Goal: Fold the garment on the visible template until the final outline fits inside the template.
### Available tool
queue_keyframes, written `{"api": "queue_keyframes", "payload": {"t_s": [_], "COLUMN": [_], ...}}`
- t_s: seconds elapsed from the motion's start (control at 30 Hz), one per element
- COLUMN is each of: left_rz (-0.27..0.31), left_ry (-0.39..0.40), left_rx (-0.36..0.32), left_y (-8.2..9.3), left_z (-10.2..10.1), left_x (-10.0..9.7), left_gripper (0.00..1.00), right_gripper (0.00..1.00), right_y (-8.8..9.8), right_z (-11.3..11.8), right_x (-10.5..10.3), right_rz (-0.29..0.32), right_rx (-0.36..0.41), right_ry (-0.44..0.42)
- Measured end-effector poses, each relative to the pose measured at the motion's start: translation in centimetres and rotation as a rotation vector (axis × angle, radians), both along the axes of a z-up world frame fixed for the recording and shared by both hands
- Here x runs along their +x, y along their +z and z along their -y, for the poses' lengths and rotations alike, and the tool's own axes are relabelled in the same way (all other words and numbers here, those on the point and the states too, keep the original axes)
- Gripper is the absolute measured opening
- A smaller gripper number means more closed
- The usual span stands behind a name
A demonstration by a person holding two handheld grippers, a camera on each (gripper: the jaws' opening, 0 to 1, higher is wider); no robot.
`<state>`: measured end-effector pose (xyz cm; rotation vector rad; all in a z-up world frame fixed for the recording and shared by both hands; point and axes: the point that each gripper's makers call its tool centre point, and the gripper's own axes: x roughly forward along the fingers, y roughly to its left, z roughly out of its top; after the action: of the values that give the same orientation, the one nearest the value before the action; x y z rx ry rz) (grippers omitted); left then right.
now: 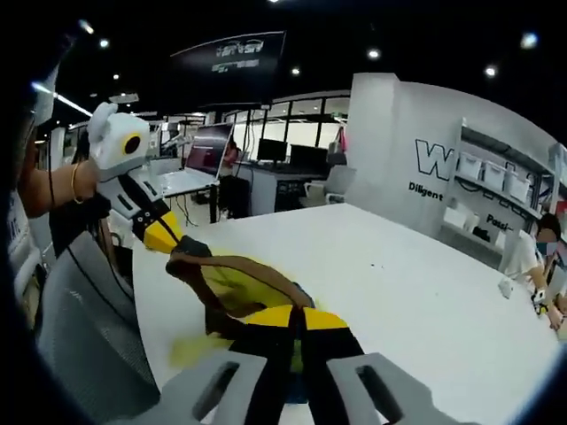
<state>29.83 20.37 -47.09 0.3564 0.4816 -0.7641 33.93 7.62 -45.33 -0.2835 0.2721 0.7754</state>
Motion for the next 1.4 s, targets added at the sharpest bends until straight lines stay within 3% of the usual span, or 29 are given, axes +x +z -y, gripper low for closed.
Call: {"api": "queue_keyframes", "payload": {"t_s": [0.1,0.23,0.33,0.53,0.7,0.77,0.8,0.97,1.07,1.2,1.4], "left_rz": [0.07,0.08,0.092,0.098,0.04,0.029,-0.006,-0.007,-0.018,-0.058,-0.063], "left_ry": [0.053,0.104,0.205,0.216,0.294,0.305,0.305,0.275,0.268,0.275,0.309], "left_rx": [0.054,0.064,0.134,0.074,0.043,0.027,0.055,0.021,0.074,0.077,0.088], "left_y": [2.5,3.4,3.6,3.8,2.3,1.1,0.1,-1.6,-3.8,-6.1,-7.9], "left_z": [-1.5,-2.5,-4.2,-3.2,-3.8,-4.1,-4.3,-3.3,-3.2,-3.1,-3.2], "left_x": [2.6,4.8,7.9,12.2,15.4,18.0,18.5,21.7,23.6,25.2,27.1], "left_gripper": [0.04,0.04,0.04,0.04,0.04,0.04,0.04,0.04,0.04,0.04,0.04], "right_gripper": [0.0,0.0,0.0,0.0,0.0,0.0,0.0,0.0,0.0,0.0,0.0], "right_y": [0.9,1.4,1.6,1.5,0.5,-0.7,-1.1,-3.2,-4.7,-6.7,-9.0], "right_z": [-0.8,-1.4,-1.9,-2.6,-2.5,-2.0,-1.9,-1.3,-0.9,-0.8,-0.5], "right_x": [1.1,2.5,4.7,8.8,11.6,13.5,14.0,17.1,18.9,20.6,22.4], "right_rz": [0.029,0.041,0.046,0.032,0.004,-0.029,-0.044,-0.061,-0.093,-0.12,-0.148], "right_rx": [-0.008,-0.024,-0.046,-0.07,-0.058,-0.053,-0.05,-0.071,-0.068,-0.074,-0.084], "right_ry": [0.011,0.02,0.019,0.0,-0.039,-0.087,-0.097,-0.134,-0.164,-0.182,-0.229]}}
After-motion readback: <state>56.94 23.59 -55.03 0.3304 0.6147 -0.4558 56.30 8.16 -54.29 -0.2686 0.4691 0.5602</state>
